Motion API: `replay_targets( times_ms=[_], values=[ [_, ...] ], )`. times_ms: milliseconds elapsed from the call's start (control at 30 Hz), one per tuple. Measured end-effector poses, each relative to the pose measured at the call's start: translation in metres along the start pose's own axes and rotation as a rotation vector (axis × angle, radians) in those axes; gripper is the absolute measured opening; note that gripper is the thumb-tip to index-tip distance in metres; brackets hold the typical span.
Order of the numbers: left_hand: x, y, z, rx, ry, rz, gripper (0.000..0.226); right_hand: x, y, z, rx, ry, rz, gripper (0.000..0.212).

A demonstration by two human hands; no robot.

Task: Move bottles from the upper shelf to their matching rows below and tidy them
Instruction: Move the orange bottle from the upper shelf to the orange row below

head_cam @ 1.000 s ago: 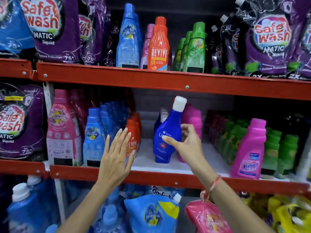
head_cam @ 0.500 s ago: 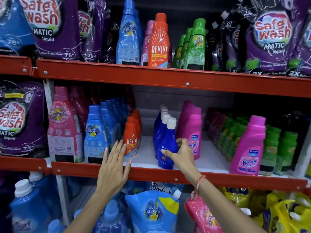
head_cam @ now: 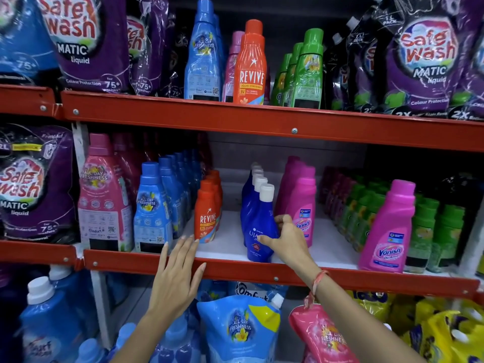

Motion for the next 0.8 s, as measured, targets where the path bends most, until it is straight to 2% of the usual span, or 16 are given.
replay_targets(
  times_ms=[100, 233, 333, 433, 567, 700, 800],
  values=[
    [0.004, 0.002, -0.003, 0.000, -0.009, -0.003, 0.057, 0.016, -0.029, -0.033, 0.171, -0.158, 0.236, 0.034],
    [0.007, 0.002, -0.003, 0.017, -0.019, 0.004, 0.057, 0.043, -0.063, -0.102, 0.121, -0.467, 0.481, 0.007],
    [0.007, 0.002, -0.005, 0.019, -0.018, -0.003, 0.057, 0.054, -0.085, -0.154, 0.093, -0.644, 0.554, 0.004],
    [0.007, 0.005, -0.007, 0.001, -0.015, -0.029, 0.058, 0.051, -0.107, -0.199, 0.095, -0.738, 0.617, 0.008],
    [0.006, 0.004, -0.009, 0.023, -0.016, 0.000, 0.059, 0.018, -0.123, -0.239, 0.165, -0.703, 0.591, 0.033],
    [0.003, -0.001, -0.008, 0.036, -0.009, 0.034, 0.060, -0.027, -0.130, -0.257, 0.206, -0.506, 0.450, 0.061],
    [0.003, -0.002, -0.008, 0.031, -0.006, 0.038, 0.059, -0.049, -0.127, -0.259, 0.146, -0.382, 0.312, 0.058]
  ],
)
Point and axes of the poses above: each hand's wrist, its own x-axis away from the middle knuckle, its own y-axis out of the palm, z = x × y, the point moved 8 cm from there along -x, towards the middle knuckle, and after that the axes turned 8 degrees about -z, right-handed, at the moved point
